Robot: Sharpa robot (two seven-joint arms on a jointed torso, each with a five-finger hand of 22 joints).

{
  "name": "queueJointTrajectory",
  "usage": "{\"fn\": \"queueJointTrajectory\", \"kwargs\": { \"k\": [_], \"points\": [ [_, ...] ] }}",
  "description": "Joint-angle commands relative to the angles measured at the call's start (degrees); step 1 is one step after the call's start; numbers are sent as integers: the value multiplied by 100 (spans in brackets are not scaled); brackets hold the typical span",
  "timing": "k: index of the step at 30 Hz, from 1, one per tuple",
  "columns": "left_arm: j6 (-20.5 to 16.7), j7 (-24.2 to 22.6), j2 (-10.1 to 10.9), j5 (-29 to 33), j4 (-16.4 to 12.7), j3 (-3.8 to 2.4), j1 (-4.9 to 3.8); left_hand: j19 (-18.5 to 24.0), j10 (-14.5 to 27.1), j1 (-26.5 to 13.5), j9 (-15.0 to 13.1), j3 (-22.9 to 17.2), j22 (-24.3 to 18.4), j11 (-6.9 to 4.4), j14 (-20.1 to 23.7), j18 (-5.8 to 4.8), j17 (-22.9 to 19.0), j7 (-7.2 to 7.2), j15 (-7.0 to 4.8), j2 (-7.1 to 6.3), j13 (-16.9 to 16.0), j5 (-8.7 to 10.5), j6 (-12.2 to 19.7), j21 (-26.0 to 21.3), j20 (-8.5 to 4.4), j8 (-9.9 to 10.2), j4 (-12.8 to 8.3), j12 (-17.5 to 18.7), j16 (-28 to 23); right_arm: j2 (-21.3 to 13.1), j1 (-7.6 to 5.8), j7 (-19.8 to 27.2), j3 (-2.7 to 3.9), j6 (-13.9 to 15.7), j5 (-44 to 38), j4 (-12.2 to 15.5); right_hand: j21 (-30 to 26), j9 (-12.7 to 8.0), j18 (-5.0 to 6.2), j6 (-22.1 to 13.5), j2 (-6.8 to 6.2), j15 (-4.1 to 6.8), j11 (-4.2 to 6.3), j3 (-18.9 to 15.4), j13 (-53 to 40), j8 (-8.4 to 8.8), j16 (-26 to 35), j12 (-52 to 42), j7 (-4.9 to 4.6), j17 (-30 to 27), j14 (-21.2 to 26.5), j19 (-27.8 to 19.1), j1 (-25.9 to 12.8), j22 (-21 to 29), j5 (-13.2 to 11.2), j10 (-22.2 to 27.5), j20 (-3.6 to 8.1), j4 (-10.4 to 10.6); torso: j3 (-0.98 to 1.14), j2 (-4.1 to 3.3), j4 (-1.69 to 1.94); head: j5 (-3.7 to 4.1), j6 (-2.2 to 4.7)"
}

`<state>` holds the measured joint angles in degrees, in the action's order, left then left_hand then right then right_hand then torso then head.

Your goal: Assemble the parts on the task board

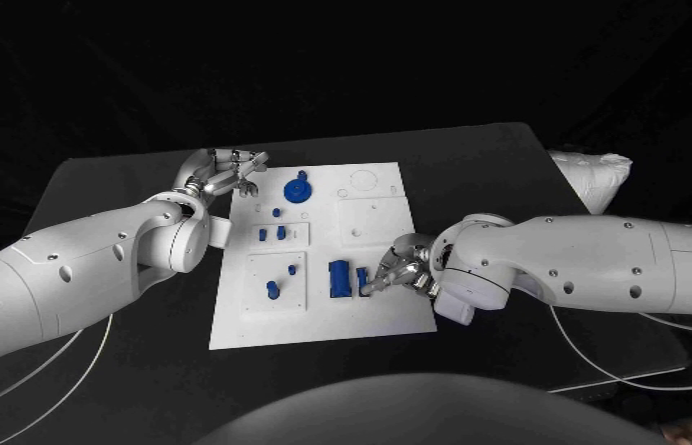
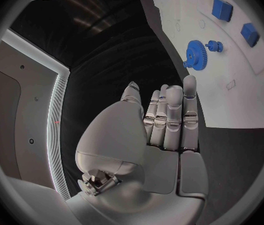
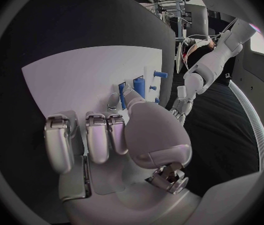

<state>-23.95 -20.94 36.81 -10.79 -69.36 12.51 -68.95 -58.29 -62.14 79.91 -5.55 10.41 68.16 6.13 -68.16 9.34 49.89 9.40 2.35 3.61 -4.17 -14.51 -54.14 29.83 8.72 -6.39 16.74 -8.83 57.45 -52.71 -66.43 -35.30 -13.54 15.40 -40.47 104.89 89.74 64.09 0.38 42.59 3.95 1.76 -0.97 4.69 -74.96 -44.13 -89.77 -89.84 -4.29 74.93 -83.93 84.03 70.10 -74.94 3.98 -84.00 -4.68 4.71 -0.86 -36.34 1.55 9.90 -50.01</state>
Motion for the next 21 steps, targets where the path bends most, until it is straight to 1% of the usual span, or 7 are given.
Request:
{"fn": "queueJointTrajectory", "kwargs": {
  "k": [1,8,12,15,16,18,21],
  "points": [
    [56,-46,-9,-33,-17,-5,-3,-37,37,5,-6,43,5,0,42,60,-5,-7,9,40,3,-39,41,-20,4,-16,-4,-38,-24,5,7,-24,-1,-61,-65,12,26,8,-38,-32,6,35,27,-9,-1504,-18,-23,-16,22,1507,-607,597,54,-1506,20,-600,36,-38,2,1,-2,3,1],
    [51,-53,3,-33,-21,-5,-3,-37,37,5,-6,43,5,0,42,60,-5,-7,9,40,3,-39,41,-20,4,-16,-4,-38,-24,-163,5,462,0,377,137,153,26,43,-38,-19,-126,33,17,-151,-1504,-29,-23,-16,4,1507,-607,597,-55,-1506,20,-600,40,33,5,0,-3,-25,1],
    [34,-65,9,-33,-26,-5,-3,-37,37,5,-6,43,5,0,42,60,-5,-7,9,40,3,-39,41,-20,4,-16,-4,-38,-24,-350,-33,1323,1,765,602,273,26,75,-38,-93,-218,20,-2,-270,-1504,-15,-23,-16,-23,1507,-607,597,-136,-1506,47,-600,33,95,-1,3,2,-41,1],
    [-32,-128,20,-33,-46,-5,-3,-38,38,7,-6,44,6,0,42,59,-6,-7,9,41,3,-39,42,-19,4,-17,-4,-39,-25,-479,-135,2449,1,1190,1279,352,26,66,-38,-187,-223,-4,-32,-381,-1504,52,-23,-16,-51,1507,-607,597,-235,-1506,216,-600,12,213,4,0,-1,-76,1],
    [-72,-168,26,-33,-57,-5,-3,-37,39,11,-6,47,6,0,46,60,-13,-7,10,45,3,-39,45,-26,4,-16,-4,-40,-31,-500,-178,2866,2,1362,1527,361,26,-8,-38,-279,-197,-21,-49,-405,-1504,175,-23,-16,-67,1507,-607,597,-232,-1506,323,-600,1,256,5,-1,-2,-77,1],
    [-173,-269,35,-33,-83,-5,-2,-8,44,-16,-2,66,-9,5,67,67,-40,1,14,55,4,-36,64,-87,6,-10,5,-43,-56,-512,-250,3556,2,1638,1862,345,26,-304,-38,-506,-161,-98,-129,-467,-1504,568,-23,-16,-157,1507,-607,597,-220,-1506,527,-600,-49,350,9,6,-12,-99,2],
    [-384,-526,68,-25,-161,-5,2,146,75,-135,7,141,-84,26,259,95,-250,21,37,90,7,-33,118,-364,21,-1,7,-48,-259,-449,-341,4574,4,2016,2144,215,-78,-1071,-7,-816,-159,-309,-336,-650,-1504,1305,-23,-16,-377,1507,-607,502,-166,-1461,779,-600,-239,525,15,11,-13,-133,72]
  ]
}}
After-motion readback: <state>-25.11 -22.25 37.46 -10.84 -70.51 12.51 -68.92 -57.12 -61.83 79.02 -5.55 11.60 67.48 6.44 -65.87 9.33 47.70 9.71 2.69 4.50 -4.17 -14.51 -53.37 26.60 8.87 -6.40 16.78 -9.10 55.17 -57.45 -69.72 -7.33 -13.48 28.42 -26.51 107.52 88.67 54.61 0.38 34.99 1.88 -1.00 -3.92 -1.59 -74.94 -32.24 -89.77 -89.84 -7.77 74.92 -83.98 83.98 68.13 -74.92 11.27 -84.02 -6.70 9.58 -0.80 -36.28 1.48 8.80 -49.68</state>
